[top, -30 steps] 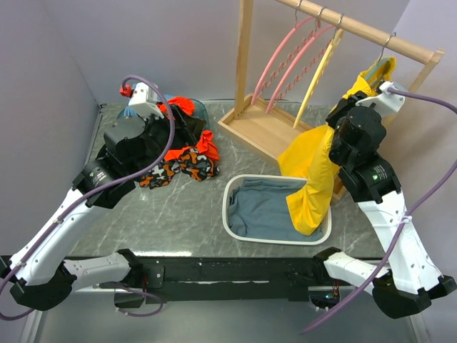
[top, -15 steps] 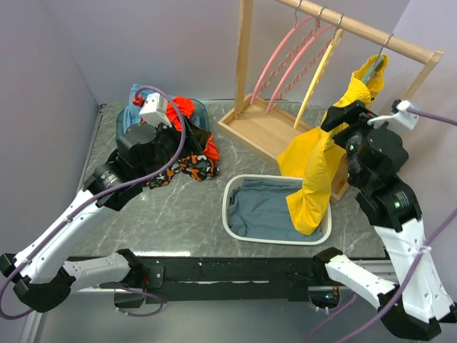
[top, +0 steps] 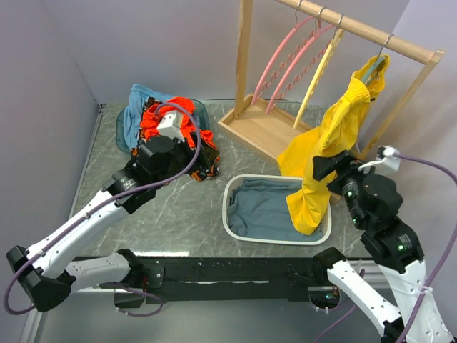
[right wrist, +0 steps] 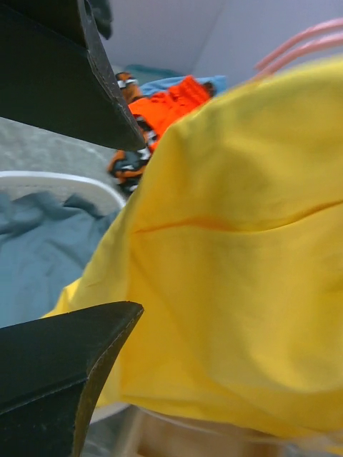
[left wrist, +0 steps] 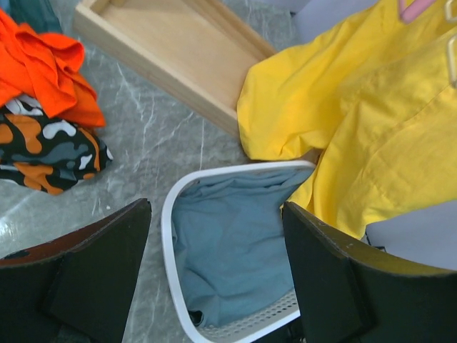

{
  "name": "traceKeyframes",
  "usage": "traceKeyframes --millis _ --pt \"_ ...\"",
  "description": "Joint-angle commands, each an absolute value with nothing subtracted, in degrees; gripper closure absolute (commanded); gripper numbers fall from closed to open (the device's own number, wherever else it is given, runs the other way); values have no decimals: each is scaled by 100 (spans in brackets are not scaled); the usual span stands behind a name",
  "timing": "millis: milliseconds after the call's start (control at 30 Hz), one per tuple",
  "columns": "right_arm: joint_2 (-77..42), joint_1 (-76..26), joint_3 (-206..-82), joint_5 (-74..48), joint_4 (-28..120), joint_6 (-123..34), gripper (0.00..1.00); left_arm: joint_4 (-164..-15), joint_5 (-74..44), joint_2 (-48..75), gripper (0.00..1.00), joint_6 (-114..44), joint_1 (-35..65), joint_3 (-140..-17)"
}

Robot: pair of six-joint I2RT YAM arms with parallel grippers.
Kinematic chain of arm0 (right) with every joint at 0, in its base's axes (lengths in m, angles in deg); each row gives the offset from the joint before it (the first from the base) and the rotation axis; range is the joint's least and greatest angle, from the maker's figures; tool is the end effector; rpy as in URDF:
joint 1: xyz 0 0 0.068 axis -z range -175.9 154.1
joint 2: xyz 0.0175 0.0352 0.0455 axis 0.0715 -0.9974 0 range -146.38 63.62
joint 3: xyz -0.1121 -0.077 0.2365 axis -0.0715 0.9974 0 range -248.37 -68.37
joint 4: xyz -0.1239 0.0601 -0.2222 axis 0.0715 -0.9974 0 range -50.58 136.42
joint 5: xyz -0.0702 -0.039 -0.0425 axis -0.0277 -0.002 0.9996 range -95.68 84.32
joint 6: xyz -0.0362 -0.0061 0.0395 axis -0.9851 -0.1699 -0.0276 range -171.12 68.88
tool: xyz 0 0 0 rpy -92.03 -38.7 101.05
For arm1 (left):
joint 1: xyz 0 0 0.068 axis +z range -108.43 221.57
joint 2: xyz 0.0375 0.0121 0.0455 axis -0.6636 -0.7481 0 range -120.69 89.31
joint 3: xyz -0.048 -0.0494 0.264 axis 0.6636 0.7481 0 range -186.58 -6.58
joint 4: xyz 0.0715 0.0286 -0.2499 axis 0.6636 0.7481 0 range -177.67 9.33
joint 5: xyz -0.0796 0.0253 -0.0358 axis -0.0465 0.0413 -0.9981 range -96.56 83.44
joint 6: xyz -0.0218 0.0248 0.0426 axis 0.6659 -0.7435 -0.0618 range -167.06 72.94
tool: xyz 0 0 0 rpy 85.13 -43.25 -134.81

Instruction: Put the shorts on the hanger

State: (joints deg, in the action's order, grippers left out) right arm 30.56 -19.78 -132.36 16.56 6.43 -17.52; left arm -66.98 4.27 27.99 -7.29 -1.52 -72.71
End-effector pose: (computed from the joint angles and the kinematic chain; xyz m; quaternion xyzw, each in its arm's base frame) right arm 0.0819 0.0215 0.4180 0.1880 0.7332 0.1776 0.6289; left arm 0.1779 -0.1571 0.3956 -0.0338 0.7958 -0.3405 0.4996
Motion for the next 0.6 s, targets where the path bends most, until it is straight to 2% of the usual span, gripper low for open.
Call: traceKeyframes --millis 0,300,433,567 --pt "3250 -1954 -12692 1015 406 -1430 7 -7176 187 2797 20 -514 -141 -7110" --pt "3225 -2173 -11443 662 1099 -1157 7 -7431 73 2665 20 -347 -149 -6679" --pt "2926 -2533 -11372 1057 1197 -1131 7 -7519 56 2586 20 -294 -141 -6521" --pt "2635 -2806 -11556 2214 610 -939 6 -7484 64 2577 20 -311 -149 -6494"
